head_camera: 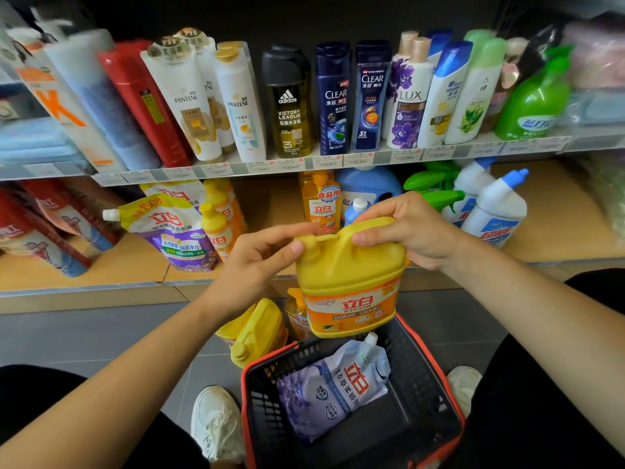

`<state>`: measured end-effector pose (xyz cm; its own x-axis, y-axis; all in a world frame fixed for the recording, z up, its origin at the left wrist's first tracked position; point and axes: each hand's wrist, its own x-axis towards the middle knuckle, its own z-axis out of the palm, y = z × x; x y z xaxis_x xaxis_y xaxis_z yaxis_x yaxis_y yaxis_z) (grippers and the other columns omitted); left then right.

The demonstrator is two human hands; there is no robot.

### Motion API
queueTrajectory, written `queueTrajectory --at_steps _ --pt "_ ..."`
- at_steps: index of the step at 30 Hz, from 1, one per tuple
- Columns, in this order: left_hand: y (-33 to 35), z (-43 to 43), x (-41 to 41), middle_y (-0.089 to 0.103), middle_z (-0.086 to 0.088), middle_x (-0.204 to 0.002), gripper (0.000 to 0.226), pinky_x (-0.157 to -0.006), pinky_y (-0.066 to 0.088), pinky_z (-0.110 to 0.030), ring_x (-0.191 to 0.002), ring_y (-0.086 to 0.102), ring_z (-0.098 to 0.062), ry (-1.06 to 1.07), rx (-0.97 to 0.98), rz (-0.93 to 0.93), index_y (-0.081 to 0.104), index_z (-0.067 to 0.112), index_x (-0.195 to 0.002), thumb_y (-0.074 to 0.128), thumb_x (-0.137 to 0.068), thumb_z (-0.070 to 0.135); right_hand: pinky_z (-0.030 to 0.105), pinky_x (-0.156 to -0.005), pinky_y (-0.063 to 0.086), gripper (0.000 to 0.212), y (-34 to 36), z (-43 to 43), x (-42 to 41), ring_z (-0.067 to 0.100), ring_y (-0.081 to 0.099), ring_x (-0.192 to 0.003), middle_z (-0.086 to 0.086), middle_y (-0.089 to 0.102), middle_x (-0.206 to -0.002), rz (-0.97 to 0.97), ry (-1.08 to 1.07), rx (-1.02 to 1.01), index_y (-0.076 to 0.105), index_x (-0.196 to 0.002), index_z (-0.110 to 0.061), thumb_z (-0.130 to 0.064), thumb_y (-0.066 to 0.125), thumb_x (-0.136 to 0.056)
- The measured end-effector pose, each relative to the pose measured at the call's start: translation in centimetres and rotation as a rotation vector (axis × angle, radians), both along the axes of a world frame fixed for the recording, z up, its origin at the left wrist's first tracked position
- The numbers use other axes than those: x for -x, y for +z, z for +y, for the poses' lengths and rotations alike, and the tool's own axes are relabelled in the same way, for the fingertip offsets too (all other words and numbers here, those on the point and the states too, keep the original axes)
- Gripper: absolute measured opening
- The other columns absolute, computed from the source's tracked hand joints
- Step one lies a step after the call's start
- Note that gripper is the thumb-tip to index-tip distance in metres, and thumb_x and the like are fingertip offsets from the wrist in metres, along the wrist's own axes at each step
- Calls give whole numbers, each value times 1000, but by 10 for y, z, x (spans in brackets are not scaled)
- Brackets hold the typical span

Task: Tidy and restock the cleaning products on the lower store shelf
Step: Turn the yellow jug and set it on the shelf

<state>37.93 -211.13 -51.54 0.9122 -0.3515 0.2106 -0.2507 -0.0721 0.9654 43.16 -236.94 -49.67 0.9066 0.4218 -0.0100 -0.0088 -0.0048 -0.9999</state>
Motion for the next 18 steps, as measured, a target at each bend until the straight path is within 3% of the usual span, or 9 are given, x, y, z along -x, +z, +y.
queueTrajectory --at_steps 5,13,18 --pt "-3 0 0 67 3 -135 43 -94 55 -27 -125 63 -19 -65 30 37 58 24 -138 61 -96 18 27 -67 58 26 1 1 0 16 74 -76 6 77 -79 59 -15 -41 81 -76 -13 -16 85 -51" --pt "-10 -10 6 77 9 -110 45 -84 61 -28 -104 73 -13 245 41 -103 68 24 -126 77 -82 18 24 -64 58 18 -1 9 5 15 74 -76 5 77 -78 64 -57 -62 81 -75 -16 -14 84 -57" --pt "-21 -7 -1 74 6 -118 48 -85 60 -27 -111 70 -16 199 6 16 61 23 -133 73 -87 28 24 -62 57 24 0 10 3 15 74 -75 4 77 -78 102 -165 -96 78 -79 -12 -12 83 -55"
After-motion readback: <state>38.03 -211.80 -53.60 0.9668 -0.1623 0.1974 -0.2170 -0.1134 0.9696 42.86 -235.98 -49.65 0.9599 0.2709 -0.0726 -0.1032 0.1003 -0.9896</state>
